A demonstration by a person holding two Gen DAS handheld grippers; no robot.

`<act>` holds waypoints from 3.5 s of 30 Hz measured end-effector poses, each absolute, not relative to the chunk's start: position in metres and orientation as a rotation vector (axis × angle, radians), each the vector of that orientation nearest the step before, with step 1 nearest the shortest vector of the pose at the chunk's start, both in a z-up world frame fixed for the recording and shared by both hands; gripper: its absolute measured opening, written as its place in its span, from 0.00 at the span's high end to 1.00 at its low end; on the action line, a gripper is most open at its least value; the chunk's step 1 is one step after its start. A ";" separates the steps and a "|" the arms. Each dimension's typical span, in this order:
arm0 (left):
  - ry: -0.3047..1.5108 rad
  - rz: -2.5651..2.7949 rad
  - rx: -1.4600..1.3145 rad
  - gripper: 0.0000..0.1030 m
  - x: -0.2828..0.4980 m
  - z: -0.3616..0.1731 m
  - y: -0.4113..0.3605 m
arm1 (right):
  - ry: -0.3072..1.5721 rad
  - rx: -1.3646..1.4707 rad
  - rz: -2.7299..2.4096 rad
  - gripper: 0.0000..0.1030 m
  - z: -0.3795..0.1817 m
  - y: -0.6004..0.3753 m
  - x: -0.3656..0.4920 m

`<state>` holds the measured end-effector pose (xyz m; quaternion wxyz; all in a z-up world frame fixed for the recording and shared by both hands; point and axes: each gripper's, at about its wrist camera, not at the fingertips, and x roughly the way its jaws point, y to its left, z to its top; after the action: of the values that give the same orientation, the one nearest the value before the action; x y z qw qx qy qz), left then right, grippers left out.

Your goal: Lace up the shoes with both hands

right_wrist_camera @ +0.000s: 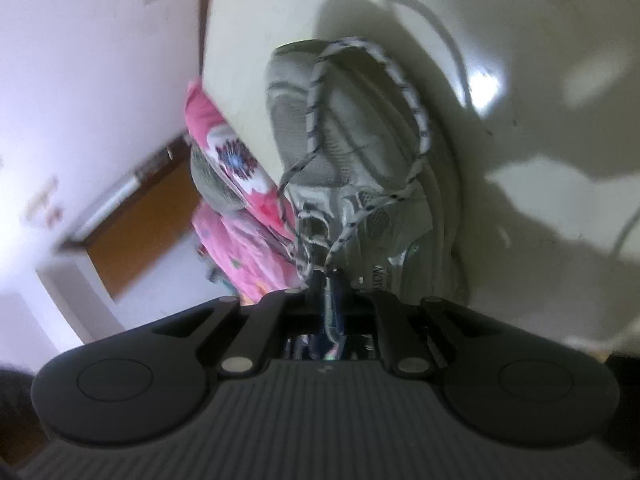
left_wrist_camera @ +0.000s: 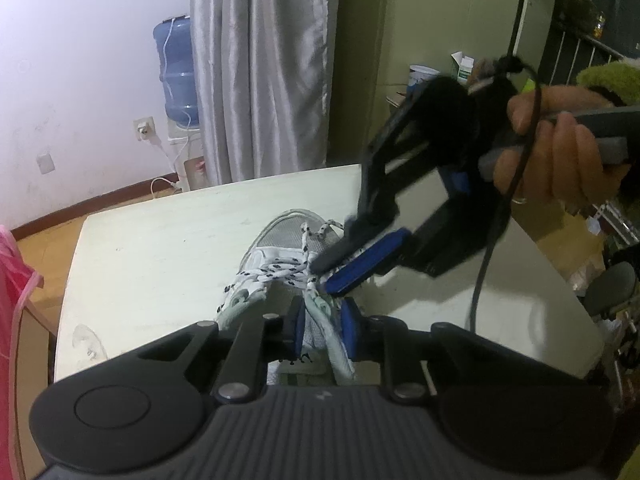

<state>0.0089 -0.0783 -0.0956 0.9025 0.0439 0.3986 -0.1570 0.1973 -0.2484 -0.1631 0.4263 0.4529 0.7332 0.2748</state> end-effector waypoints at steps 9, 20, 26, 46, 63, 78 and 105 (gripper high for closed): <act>0.804 -0.364 0.152 0.80 0.010 -0.098 -0.078 | 1.394 0.333 1.229 0.85 -0.077 -0.213 0.221; 0.768 -0.401 0.262 0.80 -0.003 -0.099 -0.087 | 0.536 -0.842 1.864 0.85 -0.037 -0.171 0.150; 0.768 -0.392 0.266 0.80 -0.004 -0.099 -0.087 | 0.386 -1.025 1.957 0.86 -0.042 -0.161 0.143; 0.807 -0.329 0.244 0.80 0.010 -0.099 -0.092 | 0.140 -1.199 2.097 0.88 -0.047 -0.158 0.135; 0.833 -0.302 0.247 0.79 0.018 -0.100 -0.097 | 0.064 -1.218 2.201 0.90 -0.046 -0.156 0.139; 0.885 -0.244 0.133 0.74 0.029 -0.101 -0.085 | 0.030 -1.168 2.166 0.97 -0.049 -0.171 0.139; 0.986 -0.223 0.330 0.92 0.070 -0.083 -0.111 | -0.088 -1.136 2.164 0.97 -0.065 -0.179 0.138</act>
<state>0.0699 -0.1106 -0.0827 0.8618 0.1575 0.4703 -0.1063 0.1384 -0.1788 -0.0647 0.3412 -0.4366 -0.0339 0.8318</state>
